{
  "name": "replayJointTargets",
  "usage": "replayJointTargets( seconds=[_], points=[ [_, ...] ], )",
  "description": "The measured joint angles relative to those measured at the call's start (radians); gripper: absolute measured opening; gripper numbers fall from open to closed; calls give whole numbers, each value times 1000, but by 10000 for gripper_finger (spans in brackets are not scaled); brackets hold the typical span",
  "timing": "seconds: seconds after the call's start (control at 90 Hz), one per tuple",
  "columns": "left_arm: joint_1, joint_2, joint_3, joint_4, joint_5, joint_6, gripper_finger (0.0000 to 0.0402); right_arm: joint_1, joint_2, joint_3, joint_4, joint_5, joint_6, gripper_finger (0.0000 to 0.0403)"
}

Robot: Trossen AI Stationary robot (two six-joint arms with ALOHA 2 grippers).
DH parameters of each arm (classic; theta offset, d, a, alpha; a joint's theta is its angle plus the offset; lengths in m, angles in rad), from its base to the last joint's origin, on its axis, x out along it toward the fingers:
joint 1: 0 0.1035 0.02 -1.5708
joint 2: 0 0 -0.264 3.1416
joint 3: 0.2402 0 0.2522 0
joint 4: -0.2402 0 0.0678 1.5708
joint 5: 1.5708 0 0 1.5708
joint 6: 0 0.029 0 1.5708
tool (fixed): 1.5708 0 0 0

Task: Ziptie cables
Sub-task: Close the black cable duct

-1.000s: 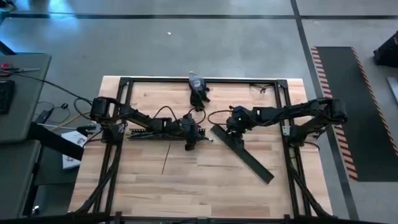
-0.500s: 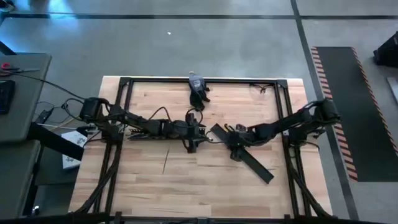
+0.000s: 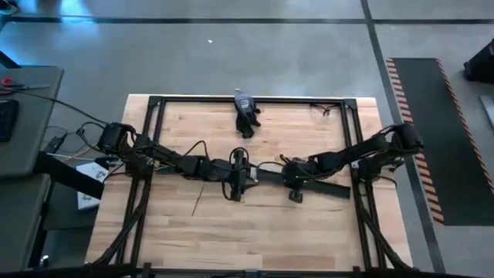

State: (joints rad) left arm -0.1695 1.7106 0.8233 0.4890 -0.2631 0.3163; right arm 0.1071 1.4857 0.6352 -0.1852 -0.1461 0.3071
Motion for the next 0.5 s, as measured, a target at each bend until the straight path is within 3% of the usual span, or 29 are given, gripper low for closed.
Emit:
replayJointTargets(
  seconds=[0.233, 0.5],
  points=[
    [1, 55, 0, 64, 86, -1, 289, -47, -112, 3, -19, -250, -56, 0],
    [-28, 76, -1, 32, 153, -51, 289, -64, -102, 3, -36, -274, -99, 0]
  ],
)
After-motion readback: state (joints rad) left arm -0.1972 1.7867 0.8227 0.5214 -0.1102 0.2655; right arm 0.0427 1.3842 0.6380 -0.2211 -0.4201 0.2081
